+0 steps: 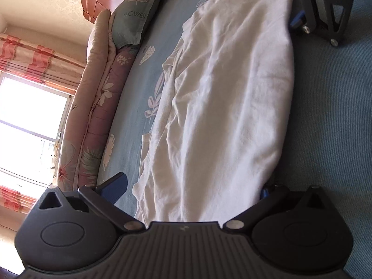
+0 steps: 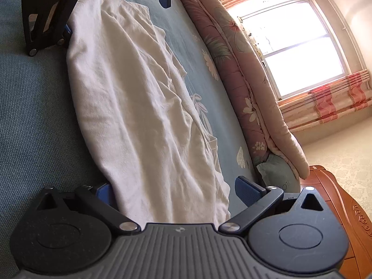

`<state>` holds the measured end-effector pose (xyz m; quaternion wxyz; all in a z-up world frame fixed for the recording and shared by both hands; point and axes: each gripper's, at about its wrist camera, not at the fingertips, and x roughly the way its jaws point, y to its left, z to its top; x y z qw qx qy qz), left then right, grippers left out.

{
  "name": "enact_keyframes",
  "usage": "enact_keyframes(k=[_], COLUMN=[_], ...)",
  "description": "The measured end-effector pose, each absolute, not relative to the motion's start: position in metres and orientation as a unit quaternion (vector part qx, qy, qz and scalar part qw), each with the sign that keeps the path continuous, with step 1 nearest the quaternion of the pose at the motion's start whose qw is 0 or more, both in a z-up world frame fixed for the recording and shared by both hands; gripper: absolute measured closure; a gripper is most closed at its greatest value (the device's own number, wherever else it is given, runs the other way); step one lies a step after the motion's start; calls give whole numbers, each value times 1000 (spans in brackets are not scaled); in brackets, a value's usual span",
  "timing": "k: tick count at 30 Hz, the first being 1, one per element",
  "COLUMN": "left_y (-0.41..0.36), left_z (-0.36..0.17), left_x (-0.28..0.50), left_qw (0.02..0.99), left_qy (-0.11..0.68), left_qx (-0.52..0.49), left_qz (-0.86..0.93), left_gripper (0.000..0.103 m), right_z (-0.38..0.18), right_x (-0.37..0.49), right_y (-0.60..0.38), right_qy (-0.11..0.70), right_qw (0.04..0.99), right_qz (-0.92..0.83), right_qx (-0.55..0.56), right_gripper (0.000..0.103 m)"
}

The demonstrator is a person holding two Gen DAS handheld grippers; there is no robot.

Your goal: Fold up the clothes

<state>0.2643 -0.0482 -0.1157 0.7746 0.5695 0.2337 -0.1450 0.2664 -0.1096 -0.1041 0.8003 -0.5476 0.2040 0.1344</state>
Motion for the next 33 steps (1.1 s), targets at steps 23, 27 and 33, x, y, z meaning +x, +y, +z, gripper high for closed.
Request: enact_keyframes(k=[23,27,33], left_y=[-39,-44,-56], left_z=[-126,-128,-134], left_x=[258,263,262], left_qw=[745,746,741], left_qy=[231,234,242], left_qx=[615,613,615], left_qz=[-114,-116,-120], left_gripper=[16,17,45], right_z=[-116,-119,-125], right_x=[274,271,268], right_y=[-148,-144,-138], right_qy=[201,199,196], right_qw=[772,766,757], right_qz=[105,106,106], right_qx=[-594,-602,-614], right_gripper=[7,8,21])
